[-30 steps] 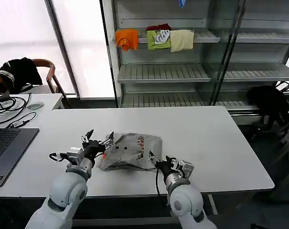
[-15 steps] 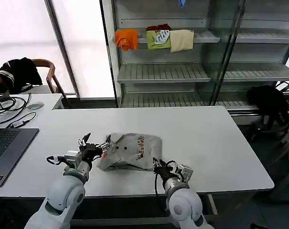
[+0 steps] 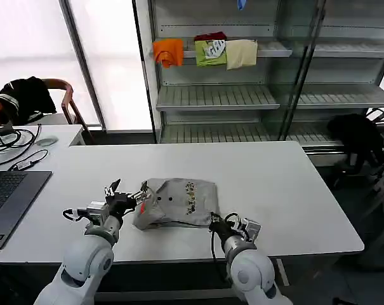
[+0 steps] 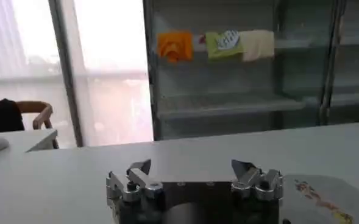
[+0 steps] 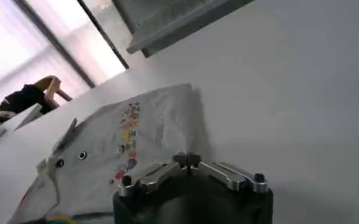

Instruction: Fold and organize the clothes.

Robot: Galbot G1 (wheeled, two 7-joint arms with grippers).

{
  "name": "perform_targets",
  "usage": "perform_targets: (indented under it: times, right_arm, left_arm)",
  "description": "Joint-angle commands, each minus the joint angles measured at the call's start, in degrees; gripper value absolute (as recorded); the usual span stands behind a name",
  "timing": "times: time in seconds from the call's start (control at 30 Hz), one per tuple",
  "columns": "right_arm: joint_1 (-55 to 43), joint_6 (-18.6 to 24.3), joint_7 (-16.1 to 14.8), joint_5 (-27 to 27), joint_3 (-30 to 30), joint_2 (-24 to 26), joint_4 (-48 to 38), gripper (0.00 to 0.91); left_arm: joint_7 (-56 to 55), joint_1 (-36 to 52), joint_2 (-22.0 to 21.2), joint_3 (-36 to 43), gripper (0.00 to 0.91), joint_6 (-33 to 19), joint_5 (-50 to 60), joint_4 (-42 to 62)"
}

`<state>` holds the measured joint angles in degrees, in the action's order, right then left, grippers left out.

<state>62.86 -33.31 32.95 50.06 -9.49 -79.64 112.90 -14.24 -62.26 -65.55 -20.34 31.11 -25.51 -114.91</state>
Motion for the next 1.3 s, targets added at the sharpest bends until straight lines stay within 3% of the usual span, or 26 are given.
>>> perform_targets:
  times: [0.03,0.43,1.07,1.1,1.13,1.3]
  right_arm:
    - [-4.3,0.0,-2.6,3.8,-0.4,10.1,-3.1,0.0]
    - [-3.5,0.1,-5.7,4.4,-3.9,14.1,-4.6,0.0]
    - [4.9,0.1,-5.7,0.5,-5.0,12.8,3.5,0.0]
    - [5.1,0.1,-5.7,0.2,-5.2,12.8,3.6,0.151]
    - [5.4,0.1,-5.8,0.0,-5.4,12.8,4.0,0.907]
    - [7.4,0.1,-7.3,-0.9,-8.2,13.2,7.4,0.907]
  left_arm:
    - [0.0,-0.6,0.0,-0.4,0.907,-0.1,0.2,-0.2]
    - [-0.1,-0.8,-1.7,0.1,0.907,0.4,1.4,-0.2]
    - [0.0,-3.2,-1.6,-0.8,0.907,0.3,1.7,-3.0]
    - [0.0,-3.2,-1.7,-0.8,0.907,0.3,1.7,-2.9]
    - [0.0,-3.1,-1.7,-0.9,0.907,0.2,1.7,-2.9]
    - [0.0,-3.1,-1.8,-1.6,0.907,0.1,1.5,-2.9]
